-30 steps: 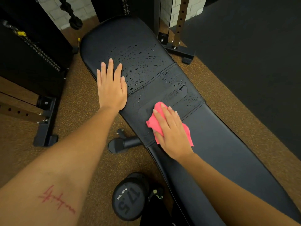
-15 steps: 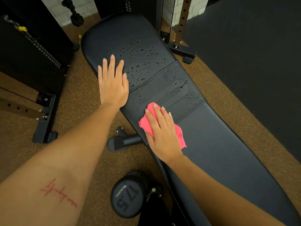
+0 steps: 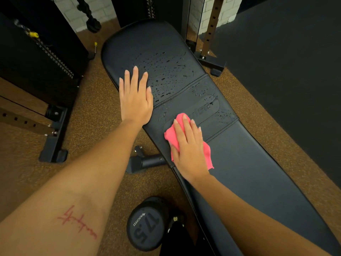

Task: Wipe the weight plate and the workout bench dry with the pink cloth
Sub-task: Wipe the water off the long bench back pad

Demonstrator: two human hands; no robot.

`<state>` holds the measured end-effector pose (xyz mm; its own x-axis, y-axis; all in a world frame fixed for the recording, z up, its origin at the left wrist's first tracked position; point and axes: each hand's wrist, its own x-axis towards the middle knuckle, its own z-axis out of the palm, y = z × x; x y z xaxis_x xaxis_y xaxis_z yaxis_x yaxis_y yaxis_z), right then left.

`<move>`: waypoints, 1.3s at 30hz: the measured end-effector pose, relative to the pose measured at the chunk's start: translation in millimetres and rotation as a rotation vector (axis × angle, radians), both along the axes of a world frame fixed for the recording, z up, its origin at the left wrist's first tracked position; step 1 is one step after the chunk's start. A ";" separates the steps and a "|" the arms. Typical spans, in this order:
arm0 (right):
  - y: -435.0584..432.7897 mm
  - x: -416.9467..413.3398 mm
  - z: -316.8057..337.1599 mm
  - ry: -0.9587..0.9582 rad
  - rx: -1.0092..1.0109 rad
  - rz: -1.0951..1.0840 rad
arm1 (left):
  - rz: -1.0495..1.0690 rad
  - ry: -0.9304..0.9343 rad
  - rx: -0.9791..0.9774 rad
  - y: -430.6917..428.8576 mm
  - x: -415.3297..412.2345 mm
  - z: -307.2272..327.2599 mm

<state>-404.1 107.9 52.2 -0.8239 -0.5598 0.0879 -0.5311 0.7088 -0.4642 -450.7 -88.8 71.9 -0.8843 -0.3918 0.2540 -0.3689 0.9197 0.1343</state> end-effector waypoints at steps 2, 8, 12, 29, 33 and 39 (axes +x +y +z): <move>-8.0 6.1 0.5 0.038 -0.010 0.116 | 0.001 0.006 0.010 -0.5 0.1 0.2; -18.8 -34.2 9.5 0.072 -0.014 0.191 | -0.011 0.059 0.113 -0.9 0.5 0.9; -42.1 -58.9 15.2 0.008 -0.039 0.058 | -0.017 0.097 0.167 -0.3 1.2 0.7; -53.5 -16.2 11.1 0.128 -0.049 0.217 | -0.074 -0.022 0.275 -8.5 3.2 7.9; -42.9 -11.3 4.8 0.228 0.023 0.377 | -0.052 -0.056 0.226 -8.4 2.5 8.3; -44.2 -25.4 6.2 0.218 -0.021 0.355 | -0.059 -0.085 0.235 -8.6 2.2 10.0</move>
<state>-429.6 63.6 58.4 -0.5406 -0.8022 0.2533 -0.8284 0.4553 -0.3261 -448.5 -97.4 81.9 -0.9217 -0.3783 0.0862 -0.3345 0.8873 0.3175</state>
